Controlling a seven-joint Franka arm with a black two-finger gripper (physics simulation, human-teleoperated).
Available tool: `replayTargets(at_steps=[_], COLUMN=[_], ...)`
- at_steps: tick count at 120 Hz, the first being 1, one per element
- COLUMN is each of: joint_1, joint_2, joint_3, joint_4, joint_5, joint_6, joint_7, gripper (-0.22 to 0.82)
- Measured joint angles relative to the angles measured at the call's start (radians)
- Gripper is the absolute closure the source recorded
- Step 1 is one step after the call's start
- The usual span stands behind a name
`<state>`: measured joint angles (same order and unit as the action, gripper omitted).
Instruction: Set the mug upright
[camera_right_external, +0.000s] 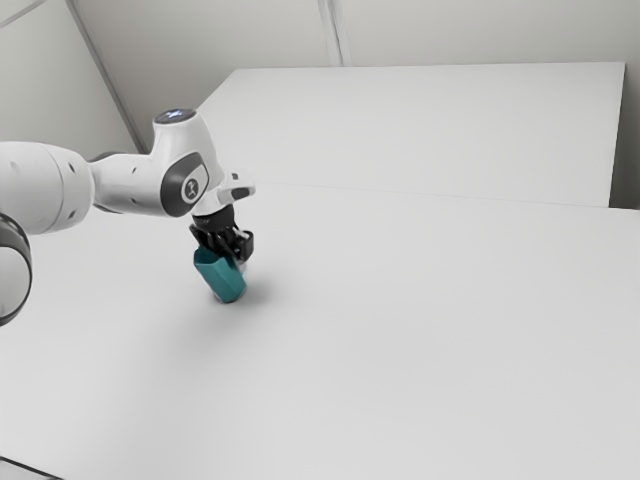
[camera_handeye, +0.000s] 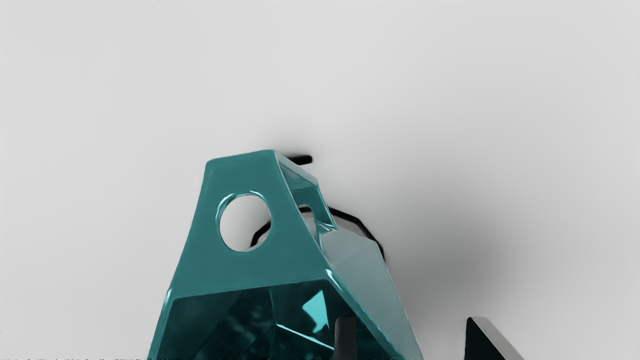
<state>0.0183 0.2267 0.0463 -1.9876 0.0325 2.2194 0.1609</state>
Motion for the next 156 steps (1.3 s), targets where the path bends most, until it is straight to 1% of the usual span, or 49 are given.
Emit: replayTargets(at_steps=[9,20,35,46,69,89,101,115,156], joint_1=[0.000,-0.001,-0.005,-0.004,0.001,0.003,0.000,-0.001,0.001], joint_2=[-0.008,-0.031,-0.060,-0.064,-0.050,-0.045,-0.048,-0.048,-0.048], joint_3=[0.000,-0.002,-0.019,-0.023,-0.025,-0.029,-0.029,-0.028,-0.028], joint_4=[0.002,0.005,0.052,0.136,0.358,0.478,0.501,0.505,0.505], joint_5=[-0.002,-0.005,-0.017,-0.029,-0.039,-0.051,-0.053,-0.054,-0.062], joint_6=[-0.003,-0.010,-0.059,-0.131,-0.302,-0.430,-0.491,-0.532,-0.575], joint_7=[-0.011,-0.022,-0.034,-0.040,-0.037,-0.027,-0.022,-0.017,-0.007], gripper=[0.31,0.20,0.11,0.07,0.03,0.01,0.01,0.00,0.00])
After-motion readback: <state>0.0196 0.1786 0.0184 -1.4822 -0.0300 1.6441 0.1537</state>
